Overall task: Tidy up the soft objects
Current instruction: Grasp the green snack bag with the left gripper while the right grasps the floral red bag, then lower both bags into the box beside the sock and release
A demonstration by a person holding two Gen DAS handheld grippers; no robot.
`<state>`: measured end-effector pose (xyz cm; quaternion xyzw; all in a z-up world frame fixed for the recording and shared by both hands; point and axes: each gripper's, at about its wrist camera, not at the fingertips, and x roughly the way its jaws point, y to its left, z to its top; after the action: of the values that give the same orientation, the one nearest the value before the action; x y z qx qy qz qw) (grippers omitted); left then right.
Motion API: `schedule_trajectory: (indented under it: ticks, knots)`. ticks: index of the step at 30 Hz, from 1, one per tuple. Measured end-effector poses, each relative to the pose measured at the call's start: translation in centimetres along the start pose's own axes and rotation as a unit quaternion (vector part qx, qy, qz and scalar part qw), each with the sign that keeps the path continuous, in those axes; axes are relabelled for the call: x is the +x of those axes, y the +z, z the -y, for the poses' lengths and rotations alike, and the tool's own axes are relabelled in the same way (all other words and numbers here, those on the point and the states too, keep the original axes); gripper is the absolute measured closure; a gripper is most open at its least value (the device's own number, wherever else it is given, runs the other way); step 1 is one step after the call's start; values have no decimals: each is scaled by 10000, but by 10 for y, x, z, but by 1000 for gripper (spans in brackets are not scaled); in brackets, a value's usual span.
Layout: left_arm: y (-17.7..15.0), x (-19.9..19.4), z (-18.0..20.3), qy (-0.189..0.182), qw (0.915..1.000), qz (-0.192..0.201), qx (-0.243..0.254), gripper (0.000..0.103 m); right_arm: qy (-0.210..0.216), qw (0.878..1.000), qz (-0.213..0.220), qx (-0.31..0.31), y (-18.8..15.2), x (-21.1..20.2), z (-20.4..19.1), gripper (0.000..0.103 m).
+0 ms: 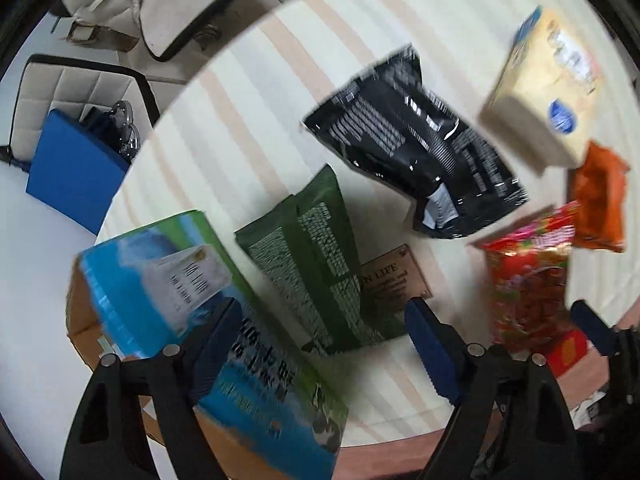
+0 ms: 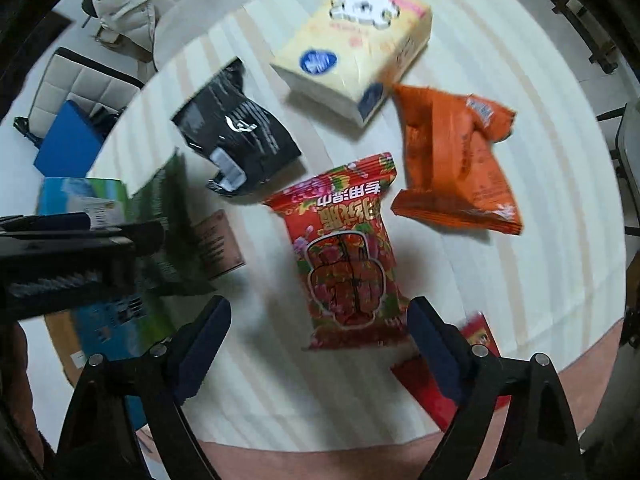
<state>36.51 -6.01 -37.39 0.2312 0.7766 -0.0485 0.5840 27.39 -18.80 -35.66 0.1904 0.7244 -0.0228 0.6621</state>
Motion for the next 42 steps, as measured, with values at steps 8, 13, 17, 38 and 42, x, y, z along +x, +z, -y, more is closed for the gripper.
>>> schedule_trajectory:
  ticks: [8, 13, 17, 38, 42]
  knots:
    - [7, 39, 5, -129, 9989, -411, -177, 20, -164, 9997, -197, -28, 6, 31, 1, 20]
    - [0, 56, -3, -370, 9974, -481, -378, 51, -453, 9988, -198, -52, -1, 41, 2, 38]
    - [-10, 53, -4, -455, 9974, -320, -454, 69, -656, 9977, -178, -88, -8, 42, 0, 48]
    - [-232, -99, -128, -1665, 9377, 2129, -2185, 71, 398, 9890, 558, -1313, -116, -114, -85, 55]
    - [-269, -87, -170, -1630, 9257, 2156, -2645, 71, 630, 9798, 634, -1788, -115, -133, -149, 55]
